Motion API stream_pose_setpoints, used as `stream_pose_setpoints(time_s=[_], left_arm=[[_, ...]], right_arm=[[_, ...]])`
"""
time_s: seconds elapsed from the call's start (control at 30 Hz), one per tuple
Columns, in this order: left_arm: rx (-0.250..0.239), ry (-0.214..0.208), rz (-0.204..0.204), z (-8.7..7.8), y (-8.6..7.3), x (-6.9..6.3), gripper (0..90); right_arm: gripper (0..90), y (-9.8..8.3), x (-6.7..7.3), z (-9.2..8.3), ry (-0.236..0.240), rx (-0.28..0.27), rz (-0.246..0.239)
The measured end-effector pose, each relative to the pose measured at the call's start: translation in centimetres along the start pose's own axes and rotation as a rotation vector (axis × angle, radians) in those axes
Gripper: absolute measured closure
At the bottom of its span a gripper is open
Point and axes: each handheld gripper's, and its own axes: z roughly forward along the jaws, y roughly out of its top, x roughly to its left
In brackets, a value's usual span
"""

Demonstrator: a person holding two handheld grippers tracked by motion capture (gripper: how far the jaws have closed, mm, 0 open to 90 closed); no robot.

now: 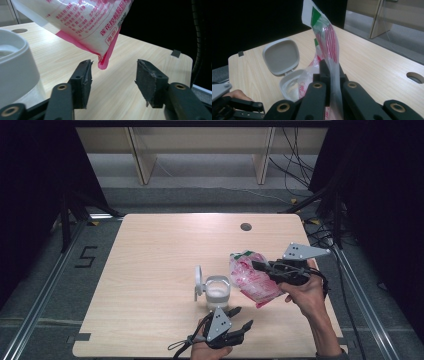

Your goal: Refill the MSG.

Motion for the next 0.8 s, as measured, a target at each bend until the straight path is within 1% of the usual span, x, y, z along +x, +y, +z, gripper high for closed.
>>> stream_pose_setpoints(time_s=[0.03, 0.07, 0.1, 0.13, 0.17, 0.2, 0.23, 0.27, 0.3, 0.33, 0.37, 0.4, 0.43, 0.47, 0.5, 0.53, 0.57, 0.6, 0.63, 0.67, 0.7, 0.73, 0.77, 0.8], left_arm=[[0.002, 0.013, -0.004, -0.3, -0.1, 0.0, 44.7], [0.008, 0.014, -0.003, -0.4, -0.1, 0.1, 44.5], [0.002, 0.006, -0.003, -0.5, -0.1, 0.2, 44.3], [0.012, 0.013, -0.001, -0.7, -0.1, 0.3, 44.2], [0.015, 0.013, 0.011, -0.9, -0.1, 0.4, 43.9], [0.009, 0.009, -0.008, -0.9, -0.2, 0.5, 43.8], [0.014, 0.014, -0.002, -1.2, -0.2, 0.6, 43.7], [0.005, 0.022, 0.001, -1.3, -0.2, 0.7, 43.7], [0.010, 0.020, 0.012, -1.5, -0.2, 0.9, 43.7], [0.002, 0.018, 0.000, -1.6, -0.3, 1.0, 43.8], [0.014, 0.020, 0.016, -1.9, -0.2, 1.2, 43.7], [0.008, 0.024, 0.024, -2.1, -0.3, 1.4, 43.6], [0.003, 0.034, -0.019, -2.3, -0.5, 1.2, 43.3], [0.016, 0.038, -0.010, -2.6, -0.5, 1.4, 42.8], [0.004, 0.038, 0.005, -2.7, -0.5, 1.6, 42.6], [0.014, 0.046, 0.012, -3.0, -0.5, 1.8, 42.1], [0.006, 0.049, 0.012, -3.1, -0.6, 2.0, 41.6], [0.013, 0.057, 0.007, -3.5, -0.6, 2.2, 41.5], [0.001, 0.057, -0.005, -3.5, -0.6, 2.3, 41.4], [0.014, 0.075, -0.012, -3.9, -0.6, 2.5, 41.1], [0.003, 0.078, -0.007, -4.0, -0.7, 2.7, 40.9], [0.013, 0.087, 0.002, -4.3, -0.7, 2.9, 40.7], [-0.007, 0.086, -0.007, -4.3, -0.8, 3.0, 40.7], [0.008, 0.097, -0.007, -4.6, -0.8, 3.2, 40.7]], right_arm=[[90.0, -0.1, -0.2, 0.0, 0.006, 0.006, -0.008], [90.0, -0.4, -0.3, 0.0, 0.003, 0.003, 0.004], [90.0, -0.6, -0.4, -0.1, 0.010, 0.009, 0.009], [90.0, -0.8, -0.4, -0.1, 0.010, 0.010, 0.015], [90.0, -1.1, -0.5, -0.1, 0.010, 0.011, 0.032], [90.0, -1.3, -0.6, -0.1, 0.001, 0.007, 0.033], [90.0, -1.6, -0.9, -0.1, 0.002, 0.001, 0.028], [90.0, -1.7, -1.1, -0.2, 0.013, 0.016, 0.042], [90.0, -2.0, -1.2, -0.2, 0.018, 0.013, 0.058], [90.0, -2.3, -1.3, -0.3, 0.034, 0.017, 0.077], [90.0, -2.5, -1.4, -0.2, 0.034, 0.003, 0.082], [90.0, -2.8, -1.5, -0.3, 0.037, 0.011, 0.096], [90.0, -3.0, -1.8, -0.3, 0.031, 0.018, 0.093], [90.0, -3.3, -2.0, -0.5, 0.017, 0.022, 0.095], [90.0, -3.6, -2.2, -0.5, 0.017, 0.013, 0.107], [90.0, -3.9, -2.5, -0.6, 0.019, 0.014, 0.123], [90.0, -4.0, -2.7, -0.8, 0.018, 0.022, 0.147], [90.0, -4.2, -3.0, -1.0, 0.021, 0.006, 0.165], [90.0, -4.4, -3.4, -1.2, 0.013, -0.004, 0.178], [90.0, -4.5, -3.6, -1.3, 0.005, -0.003, 0.180], [90.0, -4.7, -4.1, -1.4, -0.005, -0.014, 0.163], [90.0, -4.8, -4.2, -1.6, -0.012, -0.009, 0.186], [90.0, -5.0, -4.4, -1.7, -0.015, -0.008, 0.190], [90.0, -5.0, -4.6, -1.8, -0.022, -0.013, 0.197]])
